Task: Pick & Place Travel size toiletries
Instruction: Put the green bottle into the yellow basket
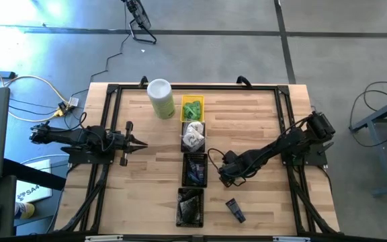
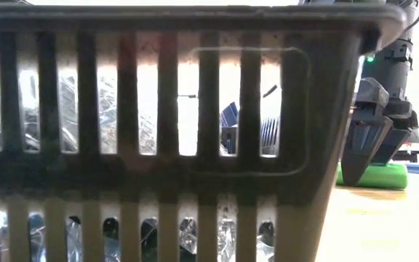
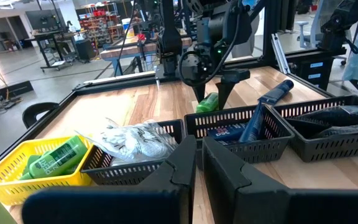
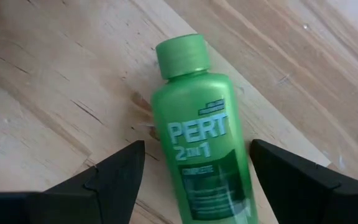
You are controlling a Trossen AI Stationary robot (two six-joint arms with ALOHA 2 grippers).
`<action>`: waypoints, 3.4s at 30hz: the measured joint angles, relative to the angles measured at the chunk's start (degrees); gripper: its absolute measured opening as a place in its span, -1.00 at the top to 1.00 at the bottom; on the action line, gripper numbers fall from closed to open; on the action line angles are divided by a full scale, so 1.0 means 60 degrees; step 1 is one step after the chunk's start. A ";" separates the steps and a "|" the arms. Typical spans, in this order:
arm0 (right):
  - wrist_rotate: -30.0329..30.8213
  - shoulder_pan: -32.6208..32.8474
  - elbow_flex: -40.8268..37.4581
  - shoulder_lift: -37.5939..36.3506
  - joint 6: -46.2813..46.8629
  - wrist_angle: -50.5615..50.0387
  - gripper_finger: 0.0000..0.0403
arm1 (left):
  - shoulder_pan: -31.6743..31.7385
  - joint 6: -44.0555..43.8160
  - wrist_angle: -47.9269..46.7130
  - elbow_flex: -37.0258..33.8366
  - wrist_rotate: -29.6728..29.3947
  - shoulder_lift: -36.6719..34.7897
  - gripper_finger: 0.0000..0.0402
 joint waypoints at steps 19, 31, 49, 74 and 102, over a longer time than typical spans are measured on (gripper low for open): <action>-0.0126 -0.0005 -0.0009 0.0015 -0.0006 0.0107 -0.43 | 0.0000 0.0000 -0.0002 0.0000 0.0000 0.0000 0.88; 0.0036 -0.0001 -0.0015 0.0022 0.0244 0.0188 -0.43 | 0.0000 0.0000 -0.0001 0.0000 0.0001 0.0000 0.88; 0.0103 -0.0001 -0.0015 0.0025 0.0178 0.0230 -0.30 | -0.0001 0.0000 -0.0004 0.0000 0.0001 0.0000 0.88; 0.0175 -0.0005 -0.0015 0.0029 0.0137 0.0212 0.02 | -0.0003 0.0000 -0.0004 0.0000 0.0000 0.0002 0.88; 0.0324 -0.0001 -0.0011 0.0029 0.0138 0.0207 0.08 | 0.0001 0.0000 -0.0002 0.0000 0.0002 0.0000 0.88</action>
